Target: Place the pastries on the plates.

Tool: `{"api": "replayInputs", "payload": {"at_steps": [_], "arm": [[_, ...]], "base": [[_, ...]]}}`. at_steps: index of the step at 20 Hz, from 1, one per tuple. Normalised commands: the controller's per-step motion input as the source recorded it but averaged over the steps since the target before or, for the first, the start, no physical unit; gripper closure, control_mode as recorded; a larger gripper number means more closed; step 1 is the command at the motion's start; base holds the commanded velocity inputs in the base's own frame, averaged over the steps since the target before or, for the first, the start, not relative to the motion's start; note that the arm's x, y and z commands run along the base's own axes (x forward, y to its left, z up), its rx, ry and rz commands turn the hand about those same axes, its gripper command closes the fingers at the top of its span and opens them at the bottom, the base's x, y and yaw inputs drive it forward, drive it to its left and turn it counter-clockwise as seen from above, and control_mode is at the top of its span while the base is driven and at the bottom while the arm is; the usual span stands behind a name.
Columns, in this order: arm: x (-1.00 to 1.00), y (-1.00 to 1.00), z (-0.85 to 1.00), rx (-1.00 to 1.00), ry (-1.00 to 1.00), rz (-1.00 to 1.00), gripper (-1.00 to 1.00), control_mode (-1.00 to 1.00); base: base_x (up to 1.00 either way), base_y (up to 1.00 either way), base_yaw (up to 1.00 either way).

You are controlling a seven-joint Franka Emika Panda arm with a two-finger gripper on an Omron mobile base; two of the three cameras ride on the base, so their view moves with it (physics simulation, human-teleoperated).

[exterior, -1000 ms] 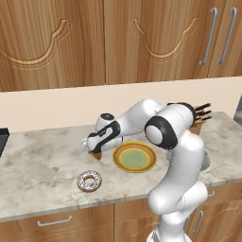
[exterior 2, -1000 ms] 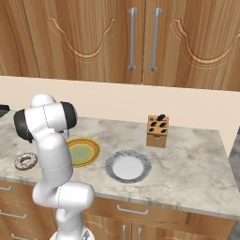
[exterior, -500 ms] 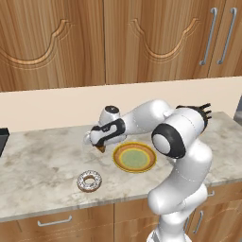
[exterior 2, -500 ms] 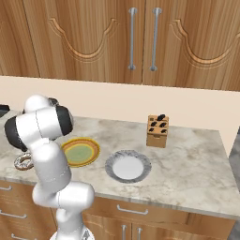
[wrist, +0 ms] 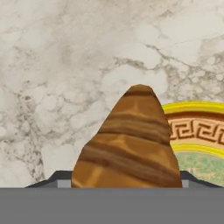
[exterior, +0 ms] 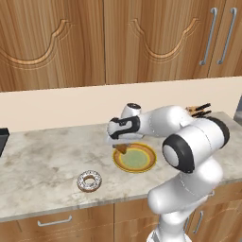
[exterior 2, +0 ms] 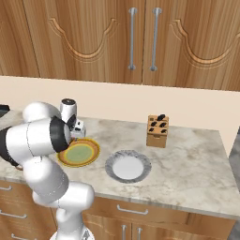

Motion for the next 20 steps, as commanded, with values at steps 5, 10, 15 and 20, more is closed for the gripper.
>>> {"api": "replayInputs", "payload": {"at_steps": [5,10,15,20], "arm": [[-0.5,-0.68,-0.12,-0.04,0.02,-0.04,1.0,-1.0],[-0.11,-0.11,-0.57,0.0,0.13,0.0,1.0,-1.0],[0.13,-0.15,-0.58,-0.02,0.09,0.0,1.0,-1.0],[-0.29,-0.12,-0.24,-0.02,-0.07,0.0,-1.0,-1.0]], "base": [[0.0,0.0,0.0],[0.0,0.0,0.0],[0.0,0.0,0.0],[0.0,0.0,0.0]]}}
